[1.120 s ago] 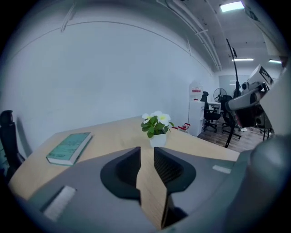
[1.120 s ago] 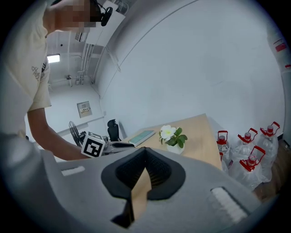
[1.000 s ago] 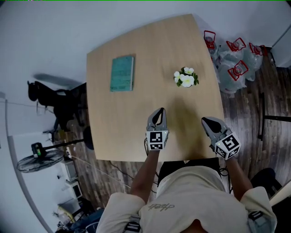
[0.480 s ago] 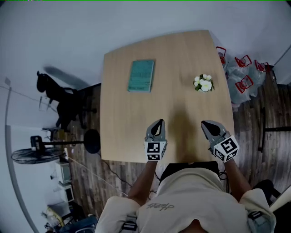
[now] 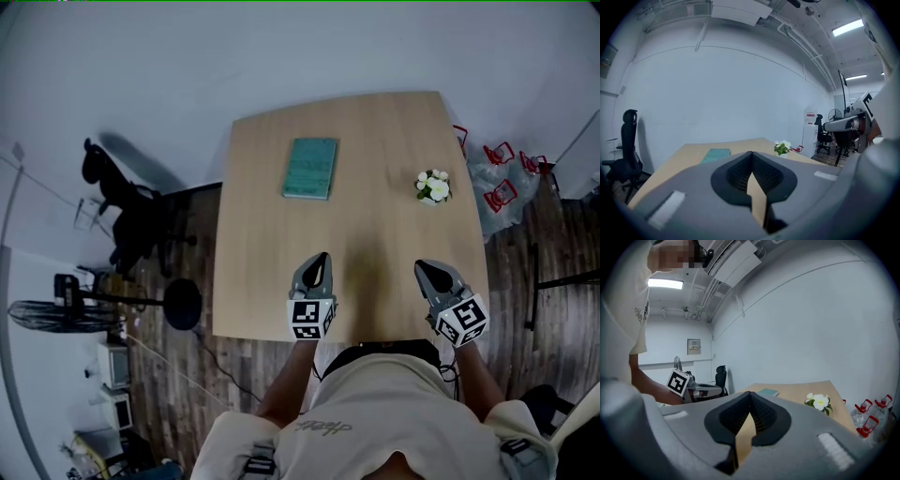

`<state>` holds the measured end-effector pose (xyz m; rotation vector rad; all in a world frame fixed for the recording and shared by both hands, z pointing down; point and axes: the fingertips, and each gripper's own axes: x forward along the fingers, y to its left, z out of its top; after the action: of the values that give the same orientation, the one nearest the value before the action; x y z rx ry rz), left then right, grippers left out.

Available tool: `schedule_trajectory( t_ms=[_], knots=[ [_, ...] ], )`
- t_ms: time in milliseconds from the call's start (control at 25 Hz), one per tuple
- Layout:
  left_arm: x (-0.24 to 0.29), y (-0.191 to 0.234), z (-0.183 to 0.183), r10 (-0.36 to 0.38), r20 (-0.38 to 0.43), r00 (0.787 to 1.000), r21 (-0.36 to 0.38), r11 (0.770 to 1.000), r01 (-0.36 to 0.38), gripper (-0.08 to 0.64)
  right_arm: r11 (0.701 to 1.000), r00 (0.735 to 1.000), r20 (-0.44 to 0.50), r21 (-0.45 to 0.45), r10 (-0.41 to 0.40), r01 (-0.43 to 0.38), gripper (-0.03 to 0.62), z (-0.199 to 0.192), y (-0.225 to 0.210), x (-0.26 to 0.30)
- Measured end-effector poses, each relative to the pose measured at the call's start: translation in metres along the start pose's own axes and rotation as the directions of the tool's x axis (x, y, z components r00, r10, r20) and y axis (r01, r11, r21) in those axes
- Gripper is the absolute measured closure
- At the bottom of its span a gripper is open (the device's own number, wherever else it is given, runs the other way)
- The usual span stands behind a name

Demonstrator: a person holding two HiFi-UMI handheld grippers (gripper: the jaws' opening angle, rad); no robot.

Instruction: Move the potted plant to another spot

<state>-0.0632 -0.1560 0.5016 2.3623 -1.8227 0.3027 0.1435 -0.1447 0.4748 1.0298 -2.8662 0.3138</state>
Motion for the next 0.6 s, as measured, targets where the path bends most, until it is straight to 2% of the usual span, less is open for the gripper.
schedule_trajectory(
  t_ms=[320,600],
  knots=[
    [-0.024,0.008,0.041,-0.055,0.118,0.991,-0.019,0.998,0.058,0.545,0.996,0.998,0.052,-0.078,-0.037,0.041,0.591,0.03,0.024,0.007],
    [-0.038,0.009,0.075,-0.07,0.181,0.981,0.008,0.998,0.07,0.545,0.987,0.993,0.111,-0.155,-0.025,0.043,0.591,0.073,0.026,0.01]
  ],
)
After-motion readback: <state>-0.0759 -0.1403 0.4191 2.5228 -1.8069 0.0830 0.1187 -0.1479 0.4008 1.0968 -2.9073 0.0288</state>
